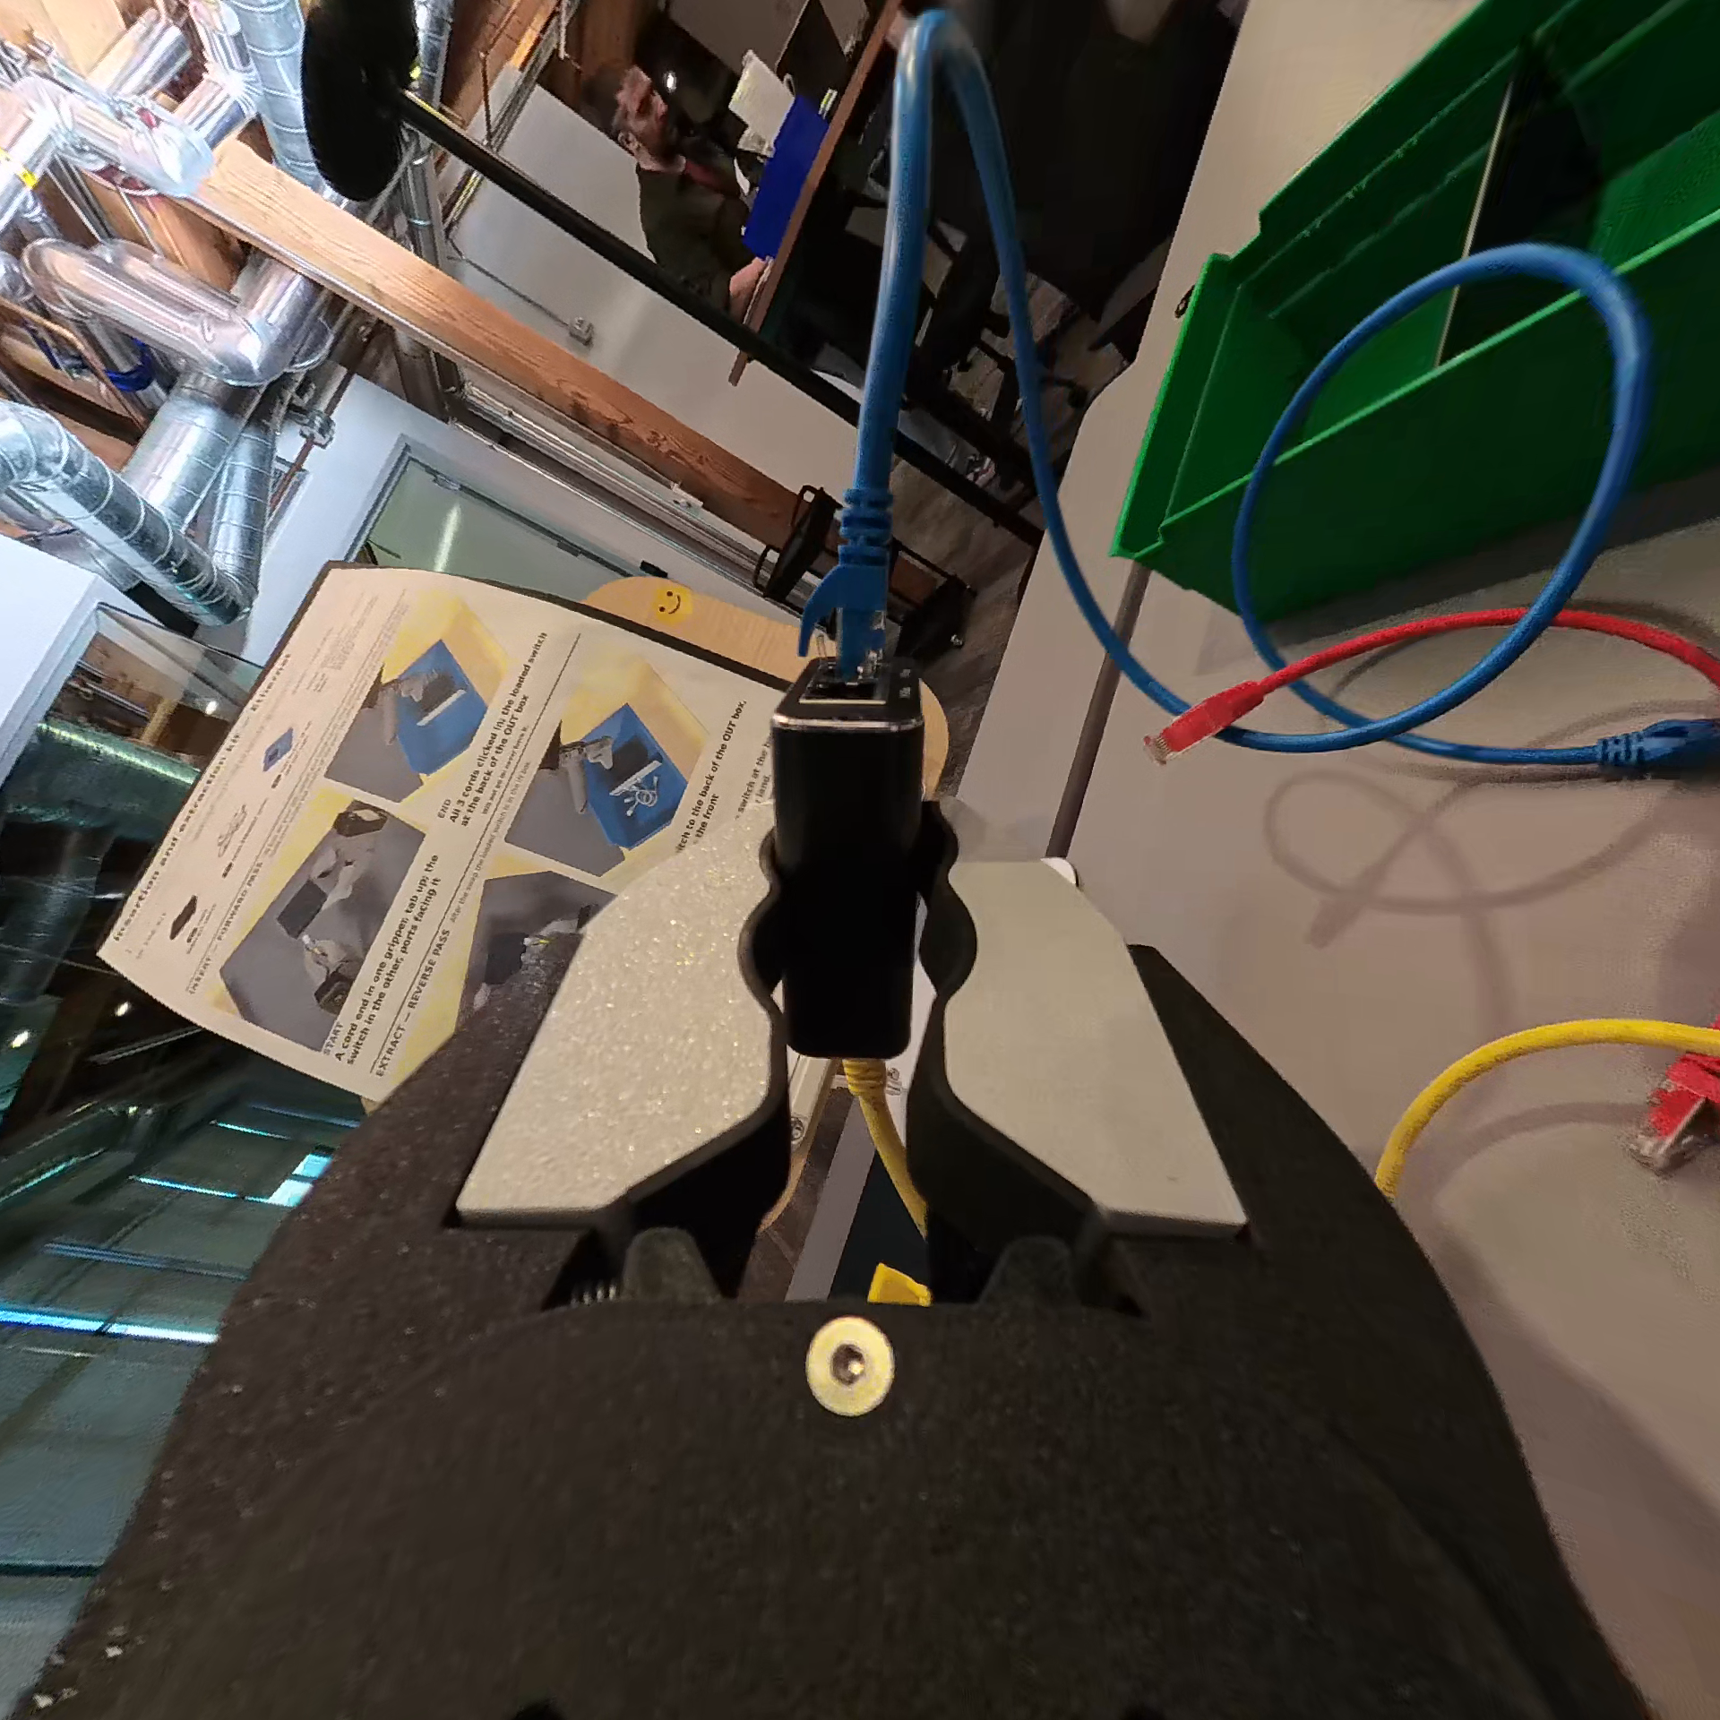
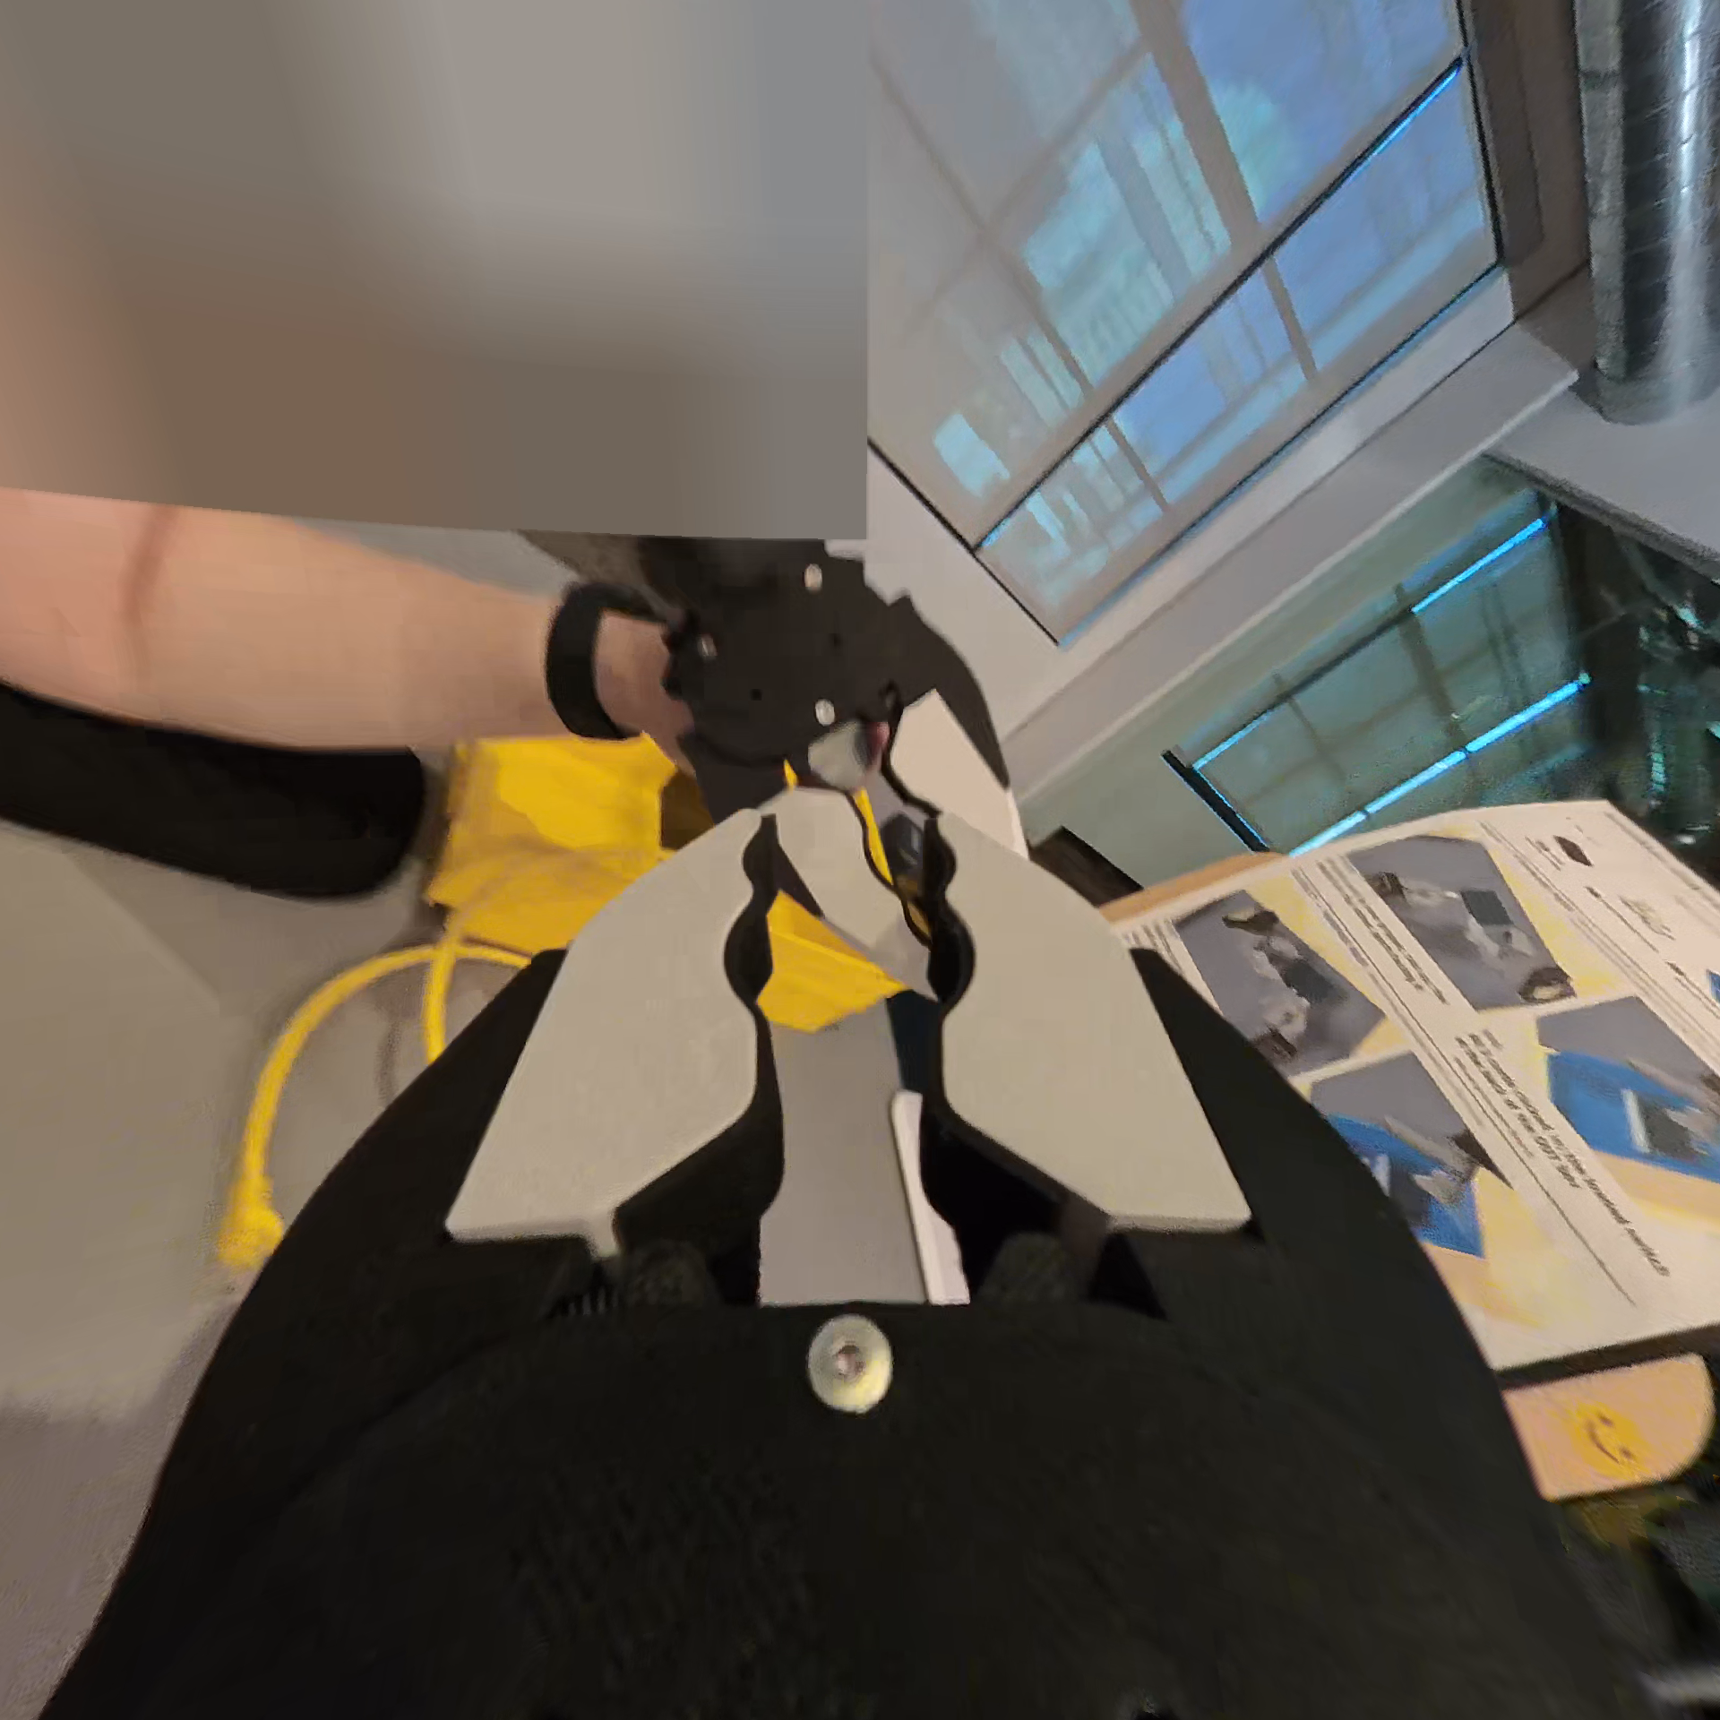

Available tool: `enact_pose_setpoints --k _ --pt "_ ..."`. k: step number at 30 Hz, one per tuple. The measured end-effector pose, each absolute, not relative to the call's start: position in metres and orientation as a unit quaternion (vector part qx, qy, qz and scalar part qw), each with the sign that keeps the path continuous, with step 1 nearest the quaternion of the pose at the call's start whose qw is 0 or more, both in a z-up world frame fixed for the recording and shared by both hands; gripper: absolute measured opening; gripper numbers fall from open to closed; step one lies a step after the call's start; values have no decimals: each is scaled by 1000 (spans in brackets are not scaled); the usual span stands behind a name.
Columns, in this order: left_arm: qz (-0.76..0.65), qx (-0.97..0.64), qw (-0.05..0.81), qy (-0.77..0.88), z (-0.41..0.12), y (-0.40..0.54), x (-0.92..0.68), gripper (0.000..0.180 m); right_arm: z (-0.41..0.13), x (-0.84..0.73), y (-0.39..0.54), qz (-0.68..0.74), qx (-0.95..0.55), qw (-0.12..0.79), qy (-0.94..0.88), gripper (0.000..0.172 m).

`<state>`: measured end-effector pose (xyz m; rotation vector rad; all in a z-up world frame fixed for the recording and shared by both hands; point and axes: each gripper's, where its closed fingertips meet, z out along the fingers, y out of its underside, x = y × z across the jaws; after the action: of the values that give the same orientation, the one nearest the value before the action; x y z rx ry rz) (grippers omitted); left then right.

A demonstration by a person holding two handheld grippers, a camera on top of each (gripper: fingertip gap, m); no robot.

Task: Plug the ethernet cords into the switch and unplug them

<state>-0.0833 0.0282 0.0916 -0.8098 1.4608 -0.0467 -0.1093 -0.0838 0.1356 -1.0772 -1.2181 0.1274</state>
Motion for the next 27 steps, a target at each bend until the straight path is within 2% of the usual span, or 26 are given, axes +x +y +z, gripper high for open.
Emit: enact_pose_setpoints --k 4,8,10,15,20,22,27 --pt "-30 -362 673 645 92 34 -88 25 140 -99 -96 75 -539 662 -516 29" --pt "-50 -363 674 642 95 39 -93 25 61 -96 -98 95 -625 528 -567 29" --pt "-51 -365 674 640 95 41 -95 25 15 -80 -87 50 -672 485 -557 28" --pt "-51 -373 667 643 92 47 -98 25 -40 -79 -72 57 -692 558 -455 26" --pt "-57 -375 663 646 89 47 -95 25 -114 -83 -45 72 -779 460 -419 26" --pt "-60 -375 661 647 89 47 -96 25 -125 -80 -33 51 -788 452 -414 26" --pt "-70 -375 658 649 89 45 -95 25 -146 -80 -24 99 -830 403 -373 26"
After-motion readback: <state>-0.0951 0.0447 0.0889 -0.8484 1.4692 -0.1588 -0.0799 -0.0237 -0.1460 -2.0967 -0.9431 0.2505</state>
